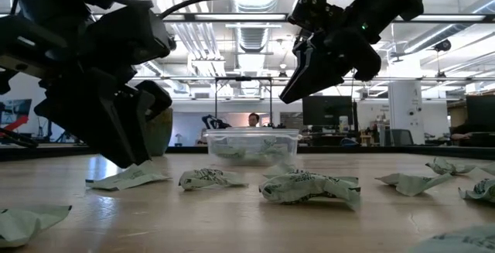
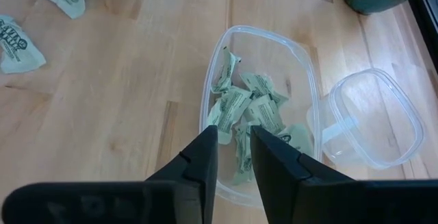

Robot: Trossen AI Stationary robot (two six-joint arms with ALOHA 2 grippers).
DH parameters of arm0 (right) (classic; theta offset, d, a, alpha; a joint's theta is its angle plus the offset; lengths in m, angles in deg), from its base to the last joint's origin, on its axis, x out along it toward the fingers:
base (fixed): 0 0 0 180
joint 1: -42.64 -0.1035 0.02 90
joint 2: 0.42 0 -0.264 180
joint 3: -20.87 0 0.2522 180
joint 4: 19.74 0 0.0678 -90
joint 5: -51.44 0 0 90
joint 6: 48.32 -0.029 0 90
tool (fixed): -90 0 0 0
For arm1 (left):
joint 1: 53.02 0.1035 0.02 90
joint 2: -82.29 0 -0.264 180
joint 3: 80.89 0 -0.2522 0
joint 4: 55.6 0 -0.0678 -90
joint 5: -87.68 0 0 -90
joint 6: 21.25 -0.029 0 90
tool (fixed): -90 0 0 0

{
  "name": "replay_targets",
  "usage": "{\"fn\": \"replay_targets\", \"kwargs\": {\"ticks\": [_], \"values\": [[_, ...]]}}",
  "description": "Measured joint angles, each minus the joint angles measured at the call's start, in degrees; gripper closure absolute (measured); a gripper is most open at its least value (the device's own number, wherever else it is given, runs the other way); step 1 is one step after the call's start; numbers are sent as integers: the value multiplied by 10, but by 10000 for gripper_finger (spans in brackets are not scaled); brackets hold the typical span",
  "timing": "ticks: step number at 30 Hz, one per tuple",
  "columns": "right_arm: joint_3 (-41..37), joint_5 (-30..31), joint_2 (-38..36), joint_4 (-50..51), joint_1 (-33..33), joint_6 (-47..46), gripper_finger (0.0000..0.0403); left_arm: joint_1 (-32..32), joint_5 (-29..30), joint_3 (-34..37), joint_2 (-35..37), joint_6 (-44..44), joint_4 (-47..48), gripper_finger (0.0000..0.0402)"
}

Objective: Pick and place Stevia / Truvia into bins
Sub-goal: Put the stevia packet into the bottom transparent container

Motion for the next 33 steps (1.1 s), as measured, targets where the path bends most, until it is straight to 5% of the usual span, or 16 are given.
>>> {"fn": "replay_targets", "kwargs": {"ticks": [16, 25, 33], "values": [[0, 0, 0, 0, 0, 0, 323, 18, -28, -2, -30, -21, -31, 312], [0, 0, 0, 0, 0, 0, 332, 18, -26, -3, -29, -74, -30, 395], [0, 0, 0, 0, 0, 0, 326, 18, -24, -5, -29, -81, -29, 394]]}}
